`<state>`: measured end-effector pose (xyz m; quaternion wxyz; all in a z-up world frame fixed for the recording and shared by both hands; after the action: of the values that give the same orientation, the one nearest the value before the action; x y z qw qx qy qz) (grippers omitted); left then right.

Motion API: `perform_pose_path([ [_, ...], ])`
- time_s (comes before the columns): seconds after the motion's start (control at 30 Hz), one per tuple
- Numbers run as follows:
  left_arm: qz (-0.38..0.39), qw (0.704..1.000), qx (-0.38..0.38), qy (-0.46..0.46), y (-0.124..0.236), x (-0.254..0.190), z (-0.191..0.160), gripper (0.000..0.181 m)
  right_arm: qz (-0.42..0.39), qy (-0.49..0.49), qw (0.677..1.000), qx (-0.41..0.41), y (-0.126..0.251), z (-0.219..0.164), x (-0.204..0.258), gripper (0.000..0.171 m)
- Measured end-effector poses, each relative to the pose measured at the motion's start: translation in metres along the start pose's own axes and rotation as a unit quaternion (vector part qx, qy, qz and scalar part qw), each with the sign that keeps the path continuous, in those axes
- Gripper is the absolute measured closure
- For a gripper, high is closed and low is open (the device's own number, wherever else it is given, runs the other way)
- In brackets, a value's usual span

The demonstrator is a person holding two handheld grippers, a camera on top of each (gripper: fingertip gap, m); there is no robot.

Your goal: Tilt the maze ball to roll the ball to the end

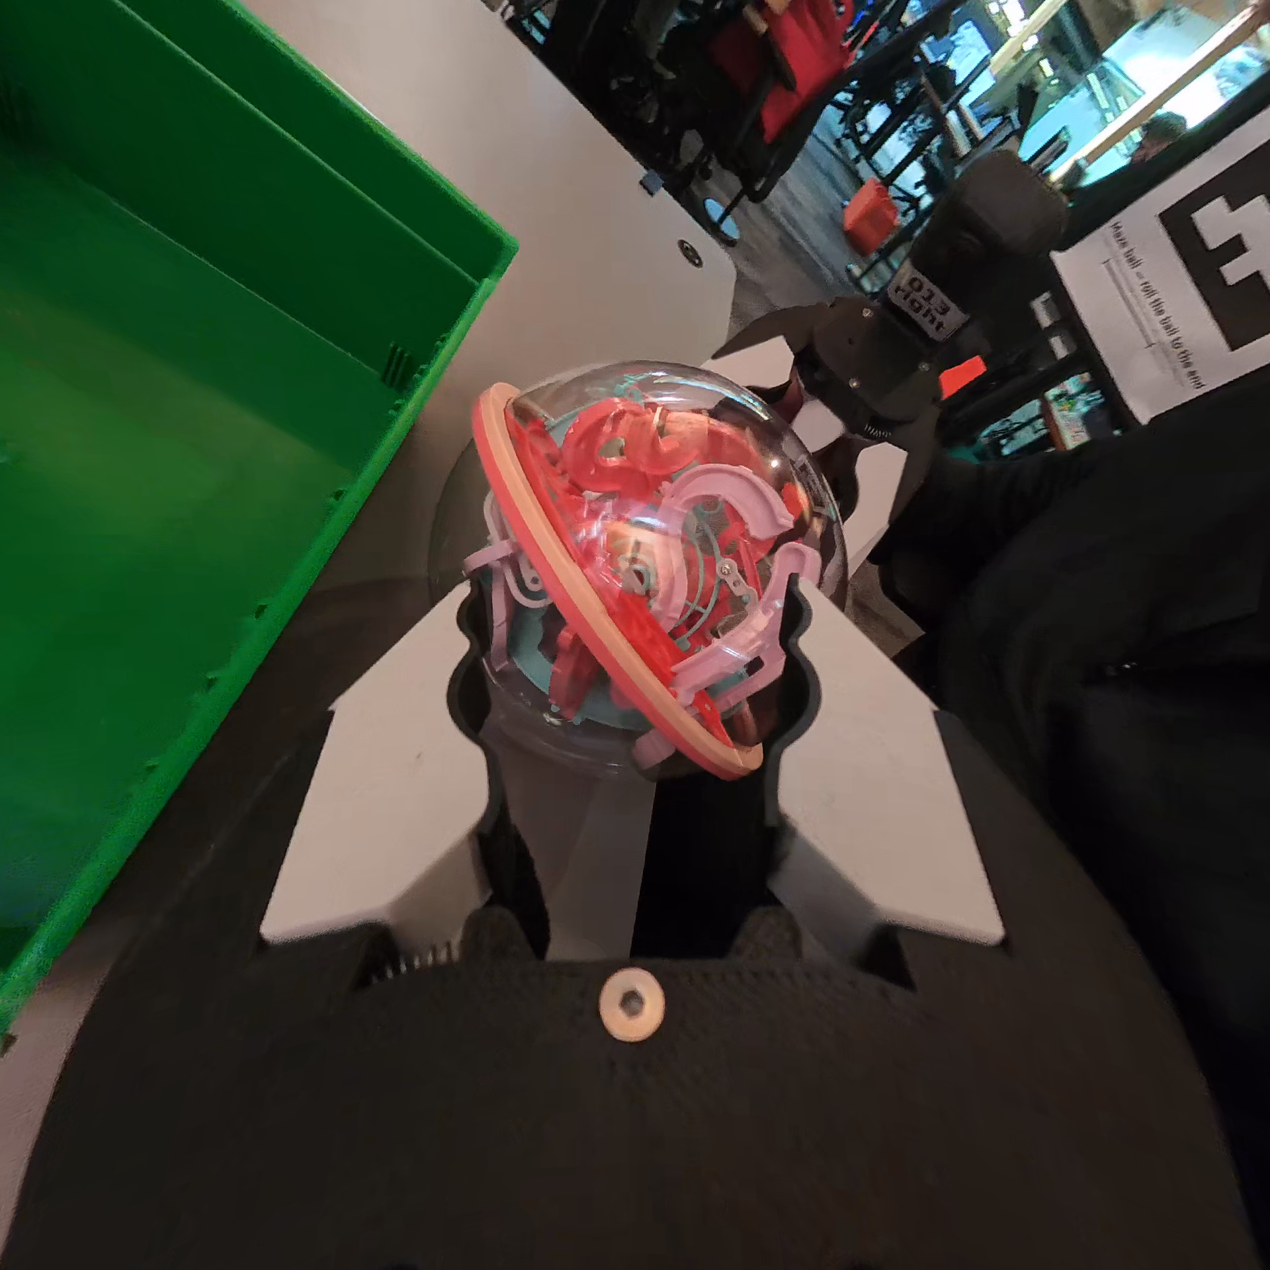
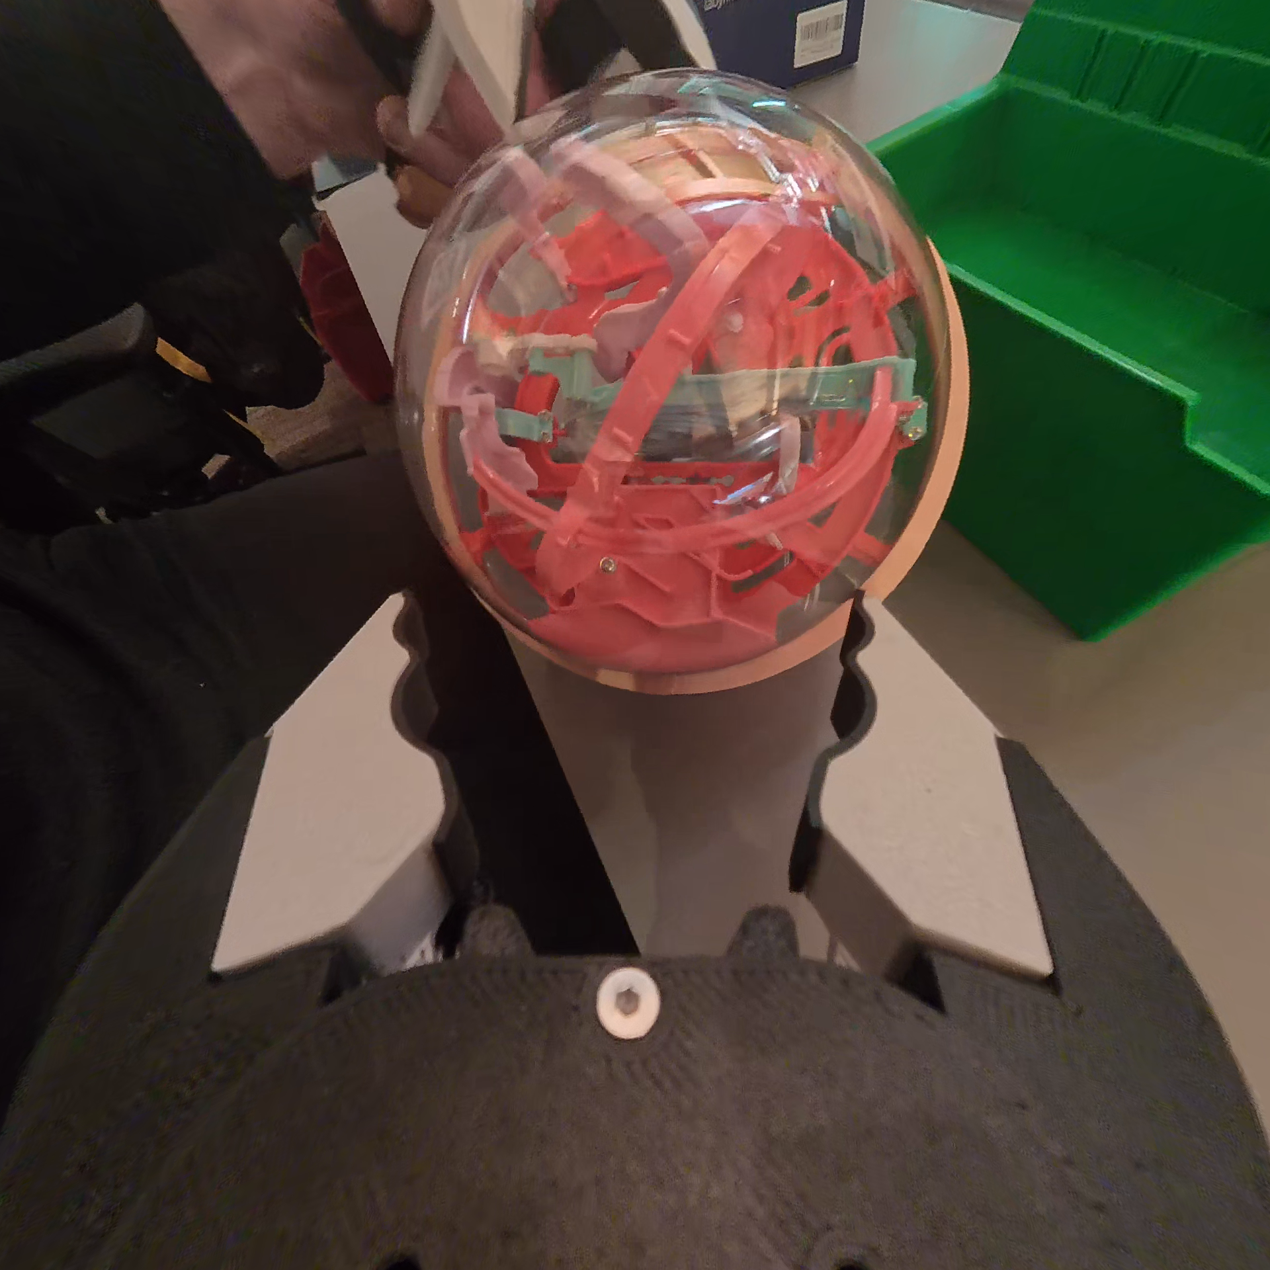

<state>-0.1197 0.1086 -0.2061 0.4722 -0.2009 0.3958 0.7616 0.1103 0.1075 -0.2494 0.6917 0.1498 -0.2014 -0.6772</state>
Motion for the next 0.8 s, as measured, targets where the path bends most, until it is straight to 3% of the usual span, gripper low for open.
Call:
perform_pose_path([
  [0.33, -0.065, 0.998, -0.018, 0.018, 0.006, 0.021, 0.004, 0.102, 0.031, -0.003, 1.000, 0.000, 0.004, -0.001, 0.006, 0.061],
  [0.47, -0.027, 0.999, -0.033, 0.022, 0.015, 0.019, -0.008, 0.100, 0.031, -0.011, 0.999, -0.014, 0.012, 0.000, -0.004, 0.060],
  [0.8, 0.050, 0.996, -0.060, 0.030, 0.009, -0.010, -0.044, 0.087, 0.071, -0.035, 0.995, -0.053, 0.009, 0.019, -0.045, 0.040],
])
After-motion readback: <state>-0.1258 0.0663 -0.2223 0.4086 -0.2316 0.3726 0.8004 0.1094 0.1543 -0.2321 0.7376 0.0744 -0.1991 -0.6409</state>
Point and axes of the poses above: each gripper's, where its closed fingertips meet, y back along the fingers, z out of its top, x = y × z across the jaws, the point moved 8 cm from there along y, back along the fingers, and after that the axes turned 8 degrees about y, right-handed, at the moved point
